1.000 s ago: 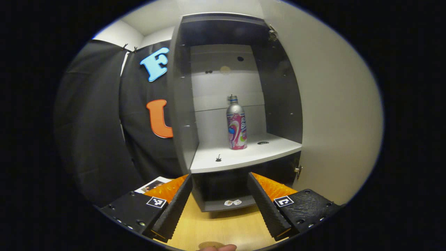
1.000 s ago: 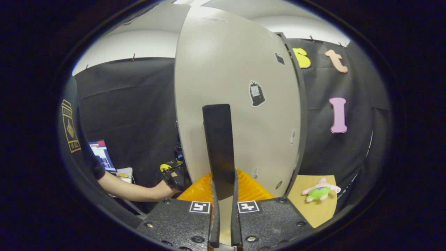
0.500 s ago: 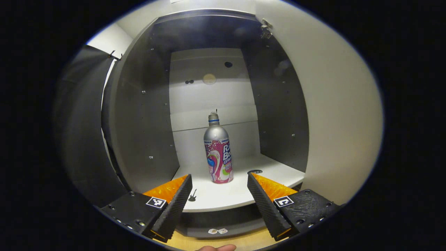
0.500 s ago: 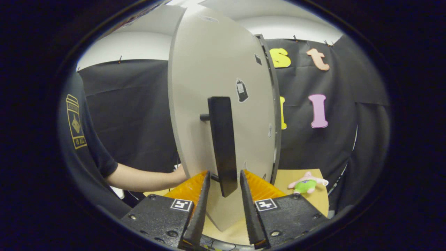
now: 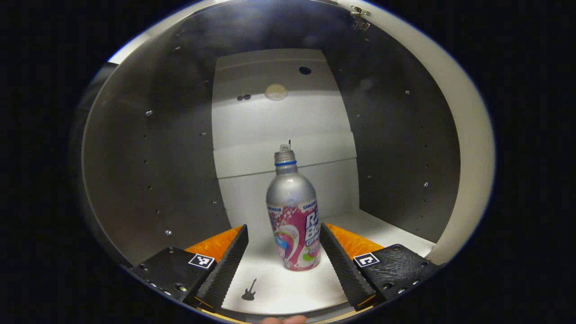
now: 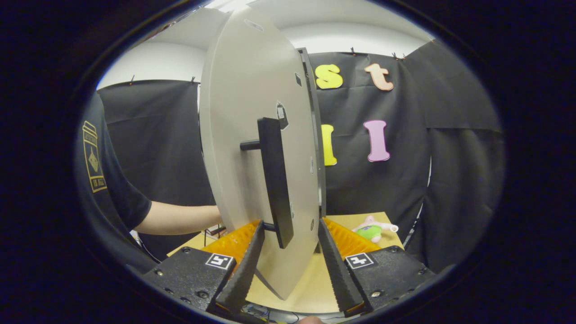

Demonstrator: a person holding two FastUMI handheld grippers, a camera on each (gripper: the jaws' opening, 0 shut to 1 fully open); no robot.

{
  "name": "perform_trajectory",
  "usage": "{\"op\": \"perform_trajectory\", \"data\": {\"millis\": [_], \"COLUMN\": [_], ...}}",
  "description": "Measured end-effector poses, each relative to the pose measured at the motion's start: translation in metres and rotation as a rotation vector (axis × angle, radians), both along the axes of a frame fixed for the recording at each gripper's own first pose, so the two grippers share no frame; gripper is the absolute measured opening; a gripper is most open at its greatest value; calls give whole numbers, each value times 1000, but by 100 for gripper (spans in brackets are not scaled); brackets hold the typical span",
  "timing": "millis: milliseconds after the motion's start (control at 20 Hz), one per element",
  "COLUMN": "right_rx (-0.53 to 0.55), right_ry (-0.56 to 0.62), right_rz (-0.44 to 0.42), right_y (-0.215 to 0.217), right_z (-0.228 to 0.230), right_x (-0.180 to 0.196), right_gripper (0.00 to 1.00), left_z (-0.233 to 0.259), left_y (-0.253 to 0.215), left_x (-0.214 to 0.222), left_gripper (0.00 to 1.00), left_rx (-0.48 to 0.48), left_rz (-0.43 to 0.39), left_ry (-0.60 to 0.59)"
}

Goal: Open the cabinet door with the right hand, grasp the bottle in the cabinet with the left hand and place it on the coaster, then close the cabinet door with the right hand.

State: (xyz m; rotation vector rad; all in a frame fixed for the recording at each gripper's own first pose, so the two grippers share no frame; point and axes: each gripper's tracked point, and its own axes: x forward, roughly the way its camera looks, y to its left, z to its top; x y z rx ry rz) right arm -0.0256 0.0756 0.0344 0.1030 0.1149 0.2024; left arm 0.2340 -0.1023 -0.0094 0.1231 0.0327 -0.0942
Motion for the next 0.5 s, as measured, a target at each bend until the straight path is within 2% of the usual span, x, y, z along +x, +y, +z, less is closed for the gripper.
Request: {"op": "perform_trajectory", "data": {"millis": [500], "right_rx": [8], "right_ry": [-4], "right_rz": [-2], "right_y": [-4], "right_z": [-3], "right_x": [4], "right_gripper": [77], "left_z": [-20], "left_y": [-14], "left_x": [35], "left_gripper": [96], "left_rx": [22], "left_rz": [22], "left_ry": [46]}}
